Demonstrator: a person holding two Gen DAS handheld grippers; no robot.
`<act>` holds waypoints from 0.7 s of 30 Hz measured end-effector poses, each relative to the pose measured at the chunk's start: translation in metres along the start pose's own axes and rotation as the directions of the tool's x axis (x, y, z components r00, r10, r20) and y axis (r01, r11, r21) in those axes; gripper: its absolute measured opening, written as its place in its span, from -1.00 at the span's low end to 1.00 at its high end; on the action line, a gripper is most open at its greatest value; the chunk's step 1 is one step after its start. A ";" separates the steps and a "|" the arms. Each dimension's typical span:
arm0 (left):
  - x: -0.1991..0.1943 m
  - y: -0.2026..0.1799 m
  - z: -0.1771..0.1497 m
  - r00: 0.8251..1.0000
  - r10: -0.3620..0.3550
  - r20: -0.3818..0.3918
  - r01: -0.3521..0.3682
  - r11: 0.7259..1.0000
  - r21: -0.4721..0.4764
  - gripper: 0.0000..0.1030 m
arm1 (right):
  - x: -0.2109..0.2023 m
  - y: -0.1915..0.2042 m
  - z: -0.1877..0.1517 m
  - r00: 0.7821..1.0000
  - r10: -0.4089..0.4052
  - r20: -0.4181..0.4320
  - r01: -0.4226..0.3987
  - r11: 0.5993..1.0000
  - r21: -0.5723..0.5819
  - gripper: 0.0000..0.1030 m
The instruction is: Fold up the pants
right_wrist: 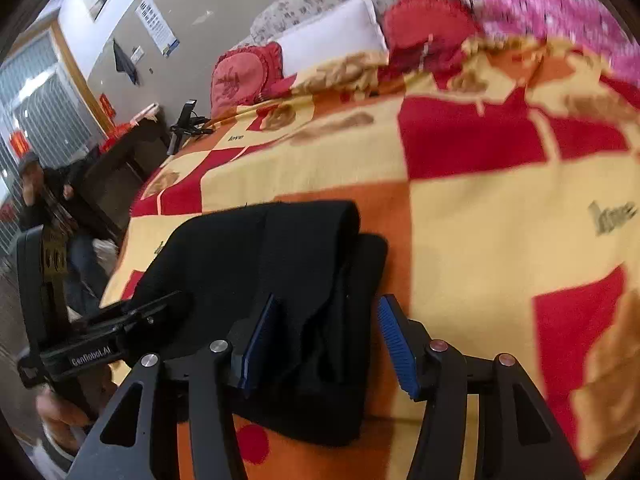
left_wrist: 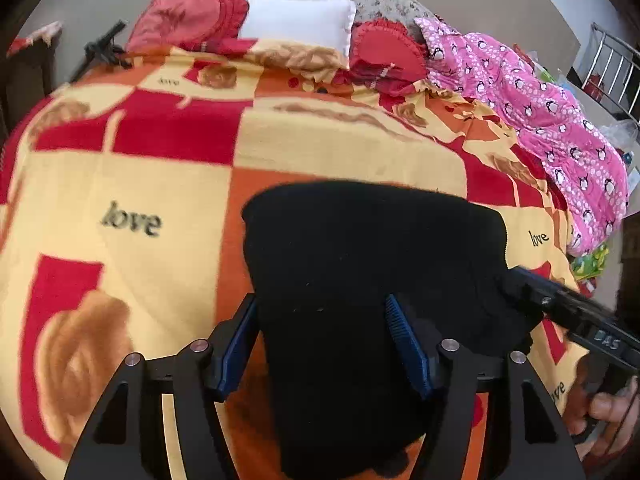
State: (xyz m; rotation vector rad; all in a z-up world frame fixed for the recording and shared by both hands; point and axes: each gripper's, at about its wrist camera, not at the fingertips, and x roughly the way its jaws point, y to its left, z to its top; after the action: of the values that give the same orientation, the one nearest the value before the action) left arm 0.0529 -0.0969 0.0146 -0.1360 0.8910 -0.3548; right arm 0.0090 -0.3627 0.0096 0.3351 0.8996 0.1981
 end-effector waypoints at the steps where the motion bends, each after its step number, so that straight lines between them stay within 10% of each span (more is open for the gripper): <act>1: -0.006 -0.001 0.001 0.999 0.022 0.026 -0.023 1.000 0.011 0.17 | -0.007 0.005 0.001 1.000 -0.009 0.016 0.009 1.000 -0.020 0.07; 21: -0.002 -0.033 0.004 0.989 0.135 0.064 -0.141 0.986 0.086 0.18 | -0.009 0.057 -0.019 0.996 -0.090 0.009 0.089 0.966 -0.244 -0.06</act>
State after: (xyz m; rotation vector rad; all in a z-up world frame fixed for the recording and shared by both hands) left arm 0.0469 -0.1269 0.0272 -0.0007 0.8207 -0.2601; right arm -0.0131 -0.3089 0.0266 0.0652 0.8793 0.2234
